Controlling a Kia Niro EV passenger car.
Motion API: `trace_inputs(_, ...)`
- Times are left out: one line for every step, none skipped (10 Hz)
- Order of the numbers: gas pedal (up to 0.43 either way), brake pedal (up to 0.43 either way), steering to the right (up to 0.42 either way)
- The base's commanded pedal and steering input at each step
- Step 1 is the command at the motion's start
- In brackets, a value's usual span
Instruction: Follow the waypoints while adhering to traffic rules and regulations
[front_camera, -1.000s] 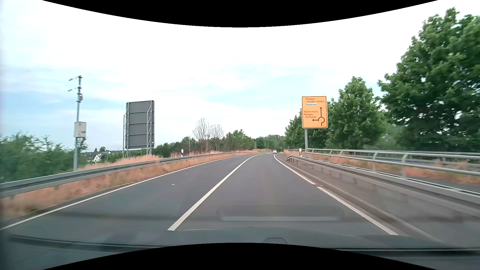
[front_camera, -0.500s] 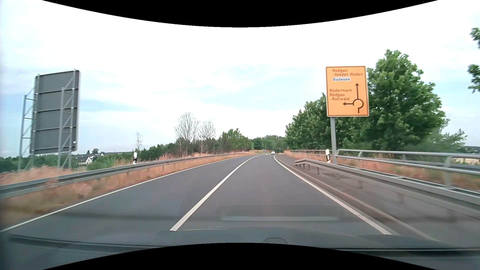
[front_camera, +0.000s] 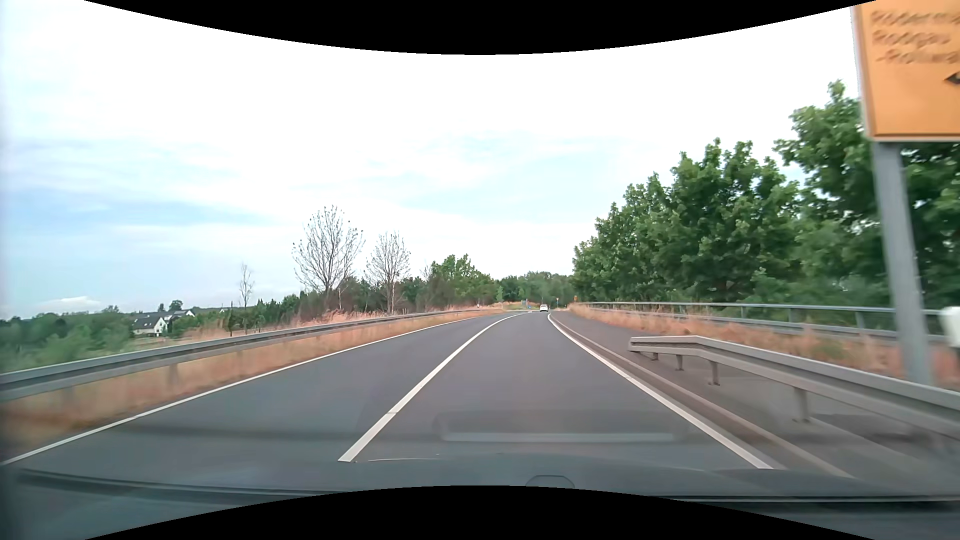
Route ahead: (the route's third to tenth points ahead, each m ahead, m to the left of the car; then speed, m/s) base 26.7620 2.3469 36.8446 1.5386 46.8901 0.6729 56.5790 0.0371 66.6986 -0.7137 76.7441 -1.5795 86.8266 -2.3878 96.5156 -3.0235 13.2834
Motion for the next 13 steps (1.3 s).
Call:
trace_inputs(0.0,0.0,0.004)
trace_inputs(0.0,0.0,0.004)
trace_inputs(0.0,0.0,0.004)
trace_inputs(0.0,0.0,0.004)
trace_inputs(0.0,0.0,0.004)
trace_inputs(0.0,0.0,0.005)
trace_inputs(0.0,0.0,0.005)
trace_inputs(0.0,0.0,0.006)
trace_inputs(0.0,0.0,0.006)
trace_inputs(0.0,0.0,0.006)
trace_inputs(0.0,0.0,0.006)
trace_inputs(0.0,0.0,0.006)
trace_inputs(0.0,0.0,0.006)
